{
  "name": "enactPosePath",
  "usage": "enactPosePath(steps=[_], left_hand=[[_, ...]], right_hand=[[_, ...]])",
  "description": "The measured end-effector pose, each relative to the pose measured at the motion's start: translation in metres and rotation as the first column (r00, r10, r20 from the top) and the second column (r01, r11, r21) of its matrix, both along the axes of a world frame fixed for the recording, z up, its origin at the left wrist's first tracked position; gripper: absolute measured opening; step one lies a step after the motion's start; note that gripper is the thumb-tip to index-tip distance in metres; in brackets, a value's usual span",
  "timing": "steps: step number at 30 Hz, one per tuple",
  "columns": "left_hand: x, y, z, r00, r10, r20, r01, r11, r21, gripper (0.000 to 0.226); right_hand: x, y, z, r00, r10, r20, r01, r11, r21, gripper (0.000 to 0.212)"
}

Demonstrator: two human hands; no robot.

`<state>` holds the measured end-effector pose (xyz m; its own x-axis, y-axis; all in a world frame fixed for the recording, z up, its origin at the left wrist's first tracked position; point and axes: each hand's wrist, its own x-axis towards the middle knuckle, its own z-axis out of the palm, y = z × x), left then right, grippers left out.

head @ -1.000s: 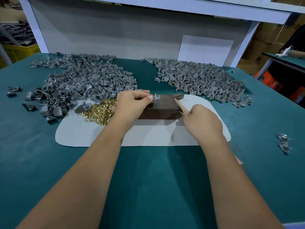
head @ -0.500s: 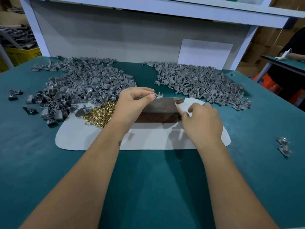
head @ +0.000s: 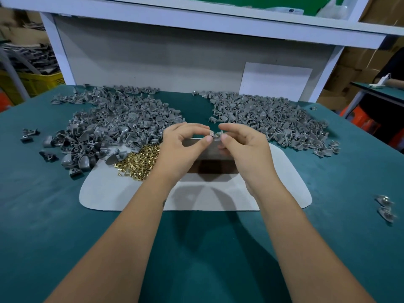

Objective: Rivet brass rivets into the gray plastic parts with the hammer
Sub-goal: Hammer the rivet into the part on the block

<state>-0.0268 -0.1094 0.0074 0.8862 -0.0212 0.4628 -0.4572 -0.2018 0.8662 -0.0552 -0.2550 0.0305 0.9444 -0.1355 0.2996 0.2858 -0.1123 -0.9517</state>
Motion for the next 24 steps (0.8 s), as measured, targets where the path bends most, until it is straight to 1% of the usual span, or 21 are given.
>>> enactPosePath(steps=[3, 7, 9, 12, 14, 16, 18, 20, 22, 24], left_hand=[[0.001, 0.001, 0.002, 0.997, 0.045, 0.067, -0.046, 0.999, 0.023, 0.016], [0.000, 0.000, 0.001, 0.992, 0.121, 0.019, -0.122, 0.991, 0.060, 0.022], [-0.001, 0.000, 0.001, 0.984, 0.173, -0.029, -0.172, 0.983, 0.058, 0.022], [-0.002, 0.001, 0.001, 0.978, 0.196, -0.077, -0.192, 0.980, 0.061, 0.018], [-0.004, 0.000, 0.002, 0.975, 0.209, -0.083, -0.201, 0.975, 0.090, 0.017], [-0.005, -0.002, 0.004, 0.971, 0.219, -0.092, -0.209, 0.972, 0.104, 0.019], [-0.004, -0.003, 0.004, 0.971, 0.222, -0.086, -0.213, 0.972, 0.103, 0.017], [-0.003, -0.003, 0.003, 0.972, 0.221, -0.082, -0.211, 0.972, 0.107, 0.014], [-0.002, -0.003, 0.002, 0.973, 0.215, -0.088, -0.206, 0.973, 0.102, 0.012], [-0.001, -0.004, 0.001, 0.974, 0.210, -0.086, -0.201, 0.974, 0.100, 0.012]], right_hand=[[0.006, 0.000, 0.006, 0.999, 0.004, 0.033, -0.004, 1.000, -0.006, 0.025], [0.020, -0.006, 0.012, 1.000, 0.010, 0.013, -0.010, 1.000, -0.019, 0.025], [0.034, -0.017, 0.013, 0.998, -0.054, -0.041, 0.053, 0.999, -0.011, 0.024], [0.057, -0.044, 0.009, 0.966, -0.210, -0.148, 0.216, 0.976, 0.028, 0.023], [0.070, -0.063, 0.001, 0.918, -0.336, -0.213, 0.353, 0.934, 0.047, 0.023], [0.080, -0.084, -0.007, 0.857, -0.418, -0.302, 0.460, 0.885, 0.079, 0.022], [0.084, -0.102, -0.014, 0.797, -0.456, -0.396, 0.524, 0.848, 0.079, 0.017], [0.086, -0.117, -0.018, 0.750, -0.483, -0.452, 0.571, 0.818, 0.074, 0.019], [0.088, -0.130, -0.018, 0.688, -0.535, -0.491, 0.622, 0.782, 0.019, 0.017], [0.088, -0.143, -0.017, 0.620, -0.598, -0.509, 0.644, 0.757, -0.105, 0.015]])
